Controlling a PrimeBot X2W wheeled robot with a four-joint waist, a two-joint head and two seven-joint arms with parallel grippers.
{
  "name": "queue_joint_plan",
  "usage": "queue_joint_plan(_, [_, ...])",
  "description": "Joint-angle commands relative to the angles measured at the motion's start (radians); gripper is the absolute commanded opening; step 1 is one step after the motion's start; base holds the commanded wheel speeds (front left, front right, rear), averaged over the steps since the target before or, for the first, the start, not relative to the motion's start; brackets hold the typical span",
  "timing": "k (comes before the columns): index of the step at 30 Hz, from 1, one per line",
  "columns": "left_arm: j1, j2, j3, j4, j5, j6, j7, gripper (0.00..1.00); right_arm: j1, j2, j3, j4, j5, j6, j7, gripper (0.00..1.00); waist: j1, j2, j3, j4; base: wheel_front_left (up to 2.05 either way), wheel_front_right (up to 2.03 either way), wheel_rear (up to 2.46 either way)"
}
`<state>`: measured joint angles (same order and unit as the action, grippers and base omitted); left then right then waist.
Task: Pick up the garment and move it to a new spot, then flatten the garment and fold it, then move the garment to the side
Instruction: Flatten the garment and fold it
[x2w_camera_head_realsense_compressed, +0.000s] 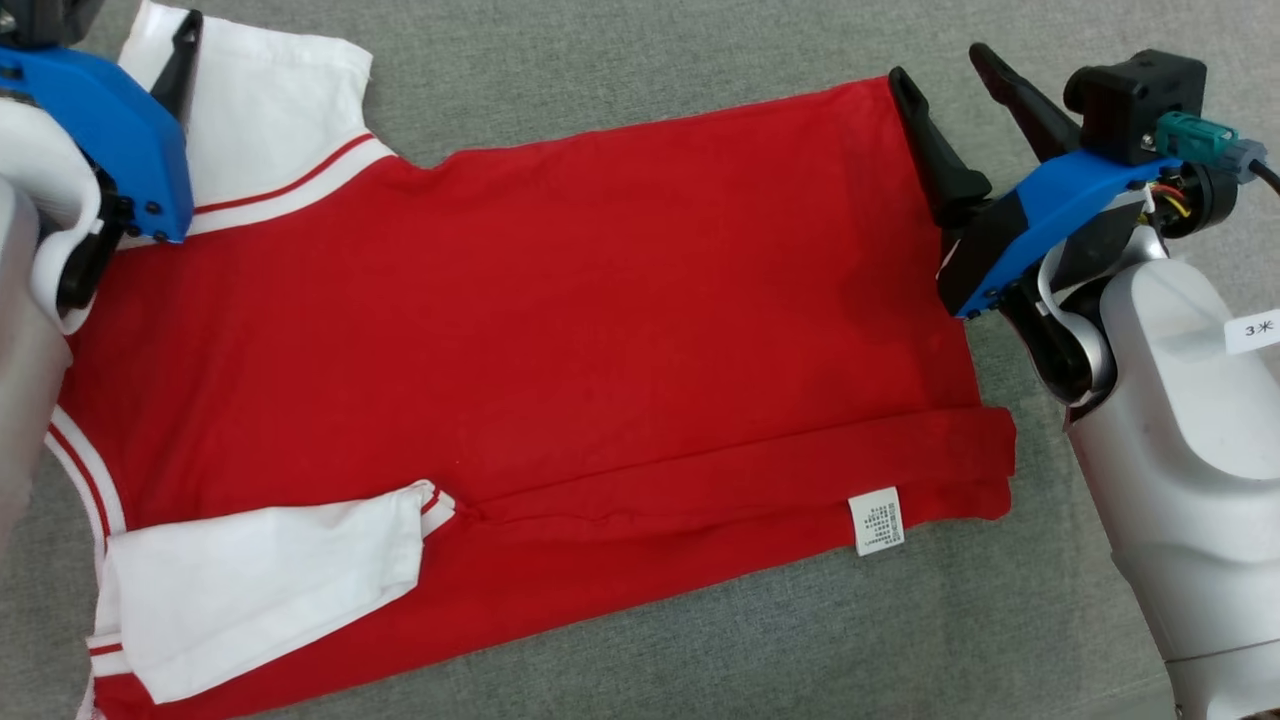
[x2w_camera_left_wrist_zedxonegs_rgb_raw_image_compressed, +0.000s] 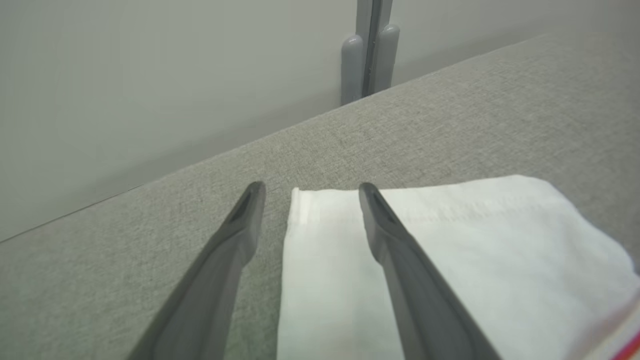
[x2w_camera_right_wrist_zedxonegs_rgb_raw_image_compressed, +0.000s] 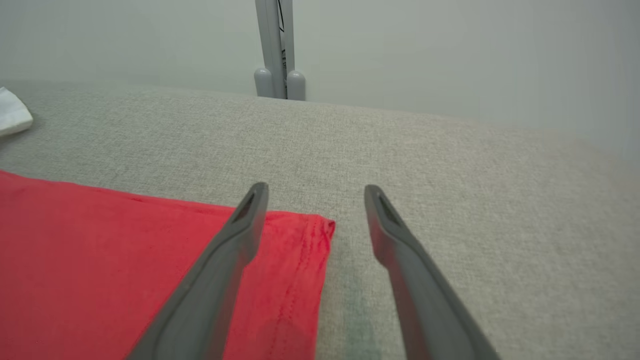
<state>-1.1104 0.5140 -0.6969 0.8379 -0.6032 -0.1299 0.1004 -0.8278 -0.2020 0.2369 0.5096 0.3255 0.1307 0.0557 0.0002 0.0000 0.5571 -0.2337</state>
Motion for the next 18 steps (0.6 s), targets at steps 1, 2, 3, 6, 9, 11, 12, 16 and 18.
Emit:
queue_joint_plan(1, [-0.025,0.009,-0.011,0.018,-0.021,-0.001,0.006,1.00,-0.023,-0.001,0.008,0.002,0.005,0.000,-0.009,1.00,-0.0002,0.0000,0.005,-0.008,0.00,0.00,0.00])
queue_joint_plan(2, [-0.028,0.011,-0.024,0.030,-0.029,-0.001,0.016,1.00,-0.026,0.001,0.014,0.003,0.009,0.000,-0.012,1.00,-0.0002,0.0000,0.007,-0.013,0.00,0.00,0.00])
queue_joint_plan(3, [-0.031,0.009,-0.038,0.036,-0.042,-0.001,0.024,1.00,-0.029,0.000,0.021,0.006,0.012,0.000,-0.013,1.00,-0.0002,0.0000,0.009,-0.017,0.00,0.00,0.00])
queue_joint_plan(6, [-0.046,0.010,-0.071,0.063,-0.082,-0.001,0.060,1.00,-0.041,-0.009,0.033,0.007,0.019,0.000,-0.018,1.00,-0.0002,0.0000,0.017,-0.023,0.00,0.00,0.00])
queue_joint_plan(9, [-0.056,0.006,-0.095,0.084,-0.111,-0.001,0.078,1.00,-0.050,-0.013,0.041,0.011,0.026,0.000,-0.021,1.00,-0.0002,0.0000,0.024,-0.024,0.00,0.00,0.00])
queue_joint_plan(11, [-0.068,0.007,-0.119,0.097,-0.120,-0.001,0.090,1.00,-0.054,-0.014,0.046,0.014,0.029,0.000,-0.019,1.00,-0.0002,0.0000,0.025,-0.026,0.00,0.00,0.00])
queue_joint_plan(12, [-0.070,0.007,-0.126,0.106,-0.127,-0.001,0.091,1.00,-0.056,-0.014,0.049,0.016,0.030,0.000,-0.018,1.00,-0.0002,0.0000,0.026,-0.026,0.00,0.00,0.00])
queue_joint_plan(16, [-0.074,0.003,-0.163,0.128,-0.149,0.000,0.094,0.00,-0.063,-0.017,0.066,0.029,0.041,0.000,-0.007,1.00,-0.0002,0.0000,0.022,-0.025,0.00,0.00,0.00])
queue_joint_plan(18, [-0.084,0.003,-0.178,0.126,-0.161,0.000,0.071,0.00,-0.073,-0.023,0.072,0.035,0.052,0.000,0.002,1.00,-0.0002,0.0000,0.017,-0.023,0.00,0.00,0.00])
